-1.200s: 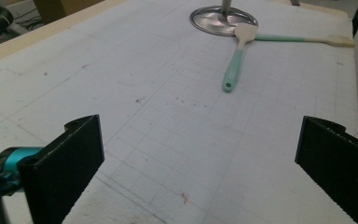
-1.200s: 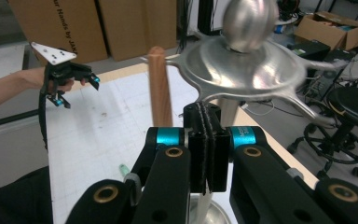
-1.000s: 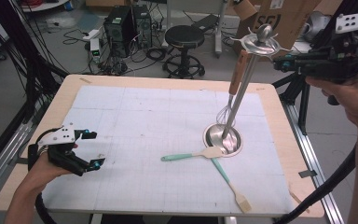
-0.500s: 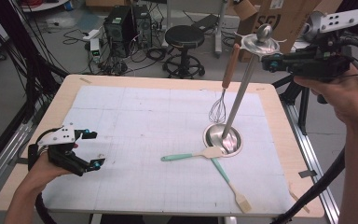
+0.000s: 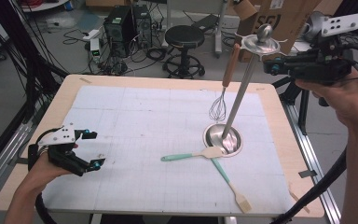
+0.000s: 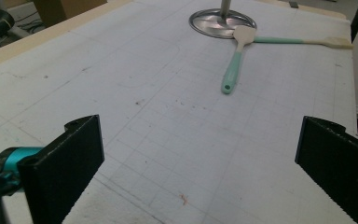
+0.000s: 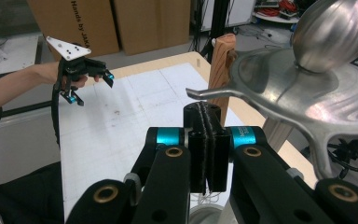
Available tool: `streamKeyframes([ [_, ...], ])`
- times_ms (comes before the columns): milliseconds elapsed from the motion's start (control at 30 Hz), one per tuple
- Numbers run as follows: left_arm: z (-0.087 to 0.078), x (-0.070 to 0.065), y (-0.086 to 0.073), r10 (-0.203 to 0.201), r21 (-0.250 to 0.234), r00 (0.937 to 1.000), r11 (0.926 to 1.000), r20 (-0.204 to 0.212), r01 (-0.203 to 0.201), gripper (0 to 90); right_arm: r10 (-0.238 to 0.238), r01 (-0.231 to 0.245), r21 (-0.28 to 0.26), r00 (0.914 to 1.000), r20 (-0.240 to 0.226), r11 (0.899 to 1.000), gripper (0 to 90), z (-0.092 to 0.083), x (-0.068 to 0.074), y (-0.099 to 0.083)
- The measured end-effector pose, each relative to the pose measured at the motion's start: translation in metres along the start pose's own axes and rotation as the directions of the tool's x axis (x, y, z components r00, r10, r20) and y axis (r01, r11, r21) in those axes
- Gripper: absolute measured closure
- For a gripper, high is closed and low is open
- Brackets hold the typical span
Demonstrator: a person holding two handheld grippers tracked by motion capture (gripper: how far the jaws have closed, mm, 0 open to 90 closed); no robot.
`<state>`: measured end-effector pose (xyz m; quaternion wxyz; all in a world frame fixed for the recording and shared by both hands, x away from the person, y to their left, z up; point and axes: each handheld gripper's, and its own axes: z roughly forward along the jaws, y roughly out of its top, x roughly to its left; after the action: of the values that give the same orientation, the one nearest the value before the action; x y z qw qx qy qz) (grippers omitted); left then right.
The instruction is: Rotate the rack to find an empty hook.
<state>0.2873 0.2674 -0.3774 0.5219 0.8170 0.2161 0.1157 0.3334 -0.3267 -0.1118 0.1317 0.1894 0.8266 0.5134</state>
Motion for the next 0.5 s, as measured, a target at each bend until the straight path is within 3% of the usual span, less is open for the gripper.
streamKeyframes([
  [500,0.000,-0.003,0.001,0.008,0.003,1.0000,1.0000,0.000,-0.008,1.7,0.005,-0.005,-0.008,0.9999,-0.011,1.000,89.0,-0.010,0.009,-0.017],
])
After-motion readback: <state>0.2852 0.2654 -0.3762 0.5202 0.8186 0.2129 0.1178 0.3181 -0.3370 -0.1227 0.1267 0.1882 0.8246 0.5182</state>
